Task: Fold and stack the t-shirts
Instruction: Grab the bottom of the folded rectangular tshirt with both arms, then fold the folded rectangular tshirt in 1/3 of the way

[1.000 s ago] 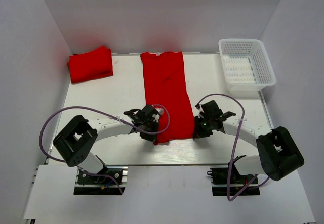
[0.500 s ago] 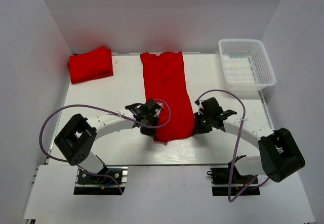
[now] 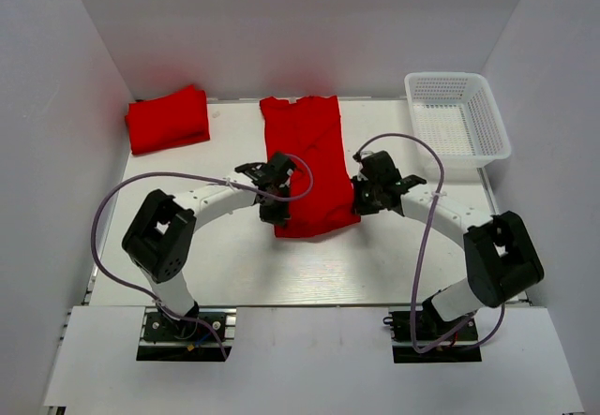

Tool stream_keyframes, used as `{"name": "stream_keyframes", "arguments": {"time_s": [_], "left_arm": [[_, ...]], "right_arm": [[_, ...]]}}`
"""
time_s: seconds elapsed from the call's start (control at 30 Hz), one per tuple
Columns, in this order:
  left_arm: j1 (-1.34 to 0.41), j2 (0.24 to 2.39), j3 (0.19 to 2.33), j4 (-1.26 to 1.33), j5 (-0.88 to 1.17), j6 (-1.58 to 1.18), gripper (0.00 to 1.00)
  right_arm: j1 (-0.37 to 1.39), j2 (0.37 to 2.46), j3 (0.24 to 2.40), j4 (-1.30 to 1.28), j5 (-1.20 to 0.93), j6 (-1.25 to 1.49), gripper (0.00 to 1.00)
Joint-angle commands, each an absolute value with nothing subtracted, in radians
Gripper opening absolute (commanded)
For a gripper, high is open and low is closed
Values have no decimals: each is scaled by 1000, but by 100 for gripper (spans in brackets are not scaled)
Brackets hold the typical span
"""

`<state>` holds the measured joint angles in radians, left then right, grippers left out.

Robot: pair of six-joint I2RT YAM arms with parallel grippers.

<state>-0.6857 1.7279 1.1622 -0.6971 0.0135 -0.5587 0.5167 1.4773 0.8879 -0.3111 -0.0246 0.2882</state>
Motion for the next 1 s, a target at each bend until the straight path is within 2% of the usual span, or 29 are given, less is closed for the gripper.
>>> {"name": "stream_keyframes", "arguments": {"time_s": [0.0,0.53,0.97], "left_arm": [[-660,1710,1238,-657,-32,-566,0],[-520,1836,1445,-608,-147,-525,0],[-446,1908,1517,-500,-104,-457,0]], "right_arm": [[511,1511,974,-281,47,272,0],[486,1723,1262,-281,164,235,0],[448,1888,1486,-288,126,187,0]]}}
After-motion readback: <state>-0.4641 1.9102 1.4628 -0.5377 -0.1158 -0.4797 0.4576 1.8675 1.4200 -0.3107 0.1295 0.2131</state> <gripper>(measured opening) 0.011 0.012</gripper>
